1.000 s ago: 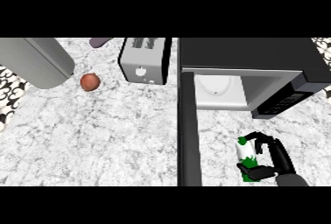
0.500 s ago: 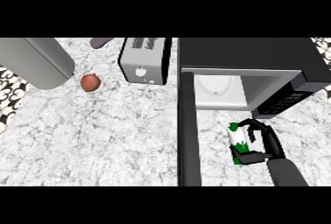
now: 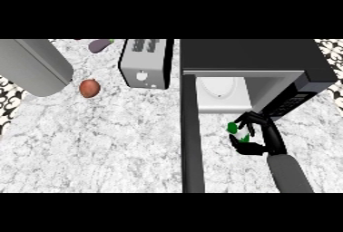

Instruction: Pick up the milk, place it into the microwave and close the microwave

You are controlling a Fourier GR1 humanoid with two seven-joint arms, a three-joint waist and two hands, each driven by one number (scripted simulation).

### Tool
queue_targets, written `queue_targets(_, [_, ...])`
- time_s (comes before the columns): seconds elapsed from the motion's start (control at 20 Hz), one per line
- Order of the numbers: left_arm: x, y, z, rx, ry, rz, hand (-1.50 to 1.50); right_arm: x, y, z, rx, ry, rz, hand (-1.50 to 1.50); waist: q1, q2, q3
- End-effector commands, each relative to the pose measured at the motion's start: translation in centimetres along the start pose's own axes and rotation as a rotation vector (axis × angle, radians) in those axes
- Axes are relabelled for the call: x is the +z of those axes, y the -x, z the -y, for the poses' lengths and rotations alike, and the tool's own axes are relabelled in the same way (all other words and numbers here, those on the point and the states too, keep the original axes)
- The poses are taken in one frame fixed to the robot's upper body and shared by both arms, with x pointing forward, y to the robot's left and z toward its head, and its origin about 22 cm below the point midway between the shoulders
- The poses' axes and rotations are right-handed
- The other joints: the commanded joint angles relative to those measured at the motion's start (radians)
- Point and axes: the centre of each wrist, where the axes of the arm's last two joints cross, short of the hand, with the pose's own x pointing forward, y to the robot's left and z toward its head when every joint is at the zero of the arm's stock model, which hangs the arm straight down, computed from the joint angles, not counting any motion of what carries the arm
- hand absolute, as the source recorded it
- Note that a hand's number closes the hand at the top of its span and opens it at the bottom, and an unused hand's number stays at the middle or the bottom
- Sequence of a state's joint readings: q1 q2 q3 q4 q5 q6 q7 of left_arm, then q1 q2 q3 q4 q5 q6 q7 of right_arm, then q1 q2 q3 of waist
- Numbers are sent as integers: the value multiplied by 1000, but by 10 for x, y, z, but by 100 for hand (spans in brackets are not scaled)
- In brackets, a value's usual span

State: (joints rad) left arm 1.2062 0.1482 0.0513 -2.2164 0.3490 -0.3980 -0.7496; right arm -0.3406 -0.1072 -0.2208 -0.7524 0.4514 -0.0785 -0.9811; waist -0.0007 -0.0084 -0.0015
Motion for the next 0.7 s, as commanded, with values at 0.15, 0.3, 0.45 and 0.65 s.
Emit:
queue_targets(0.15, [-5, -14, 6, 19, 17, 35, -150, -51, -42, 17, 72, 61, -8, 150, 3, 1, 1])
queue_targets(0.3, [-9, -6, -6, 10, 13, 13, -150, -93, -59, 13, 43, 52, -40, 150, 9, 6, 1])
queue_targets(0.45, [-5, 3, -31, 5, 9, 20, -150, -110, -56, 20, 59, 3, -72, 150, 19, 8, 1])
queue_targets(0.65, [-14, 15, -21, 18, 5, -4, -150, -135, -59, 18, 119, 26, -110, 150, 19, 11, 2])
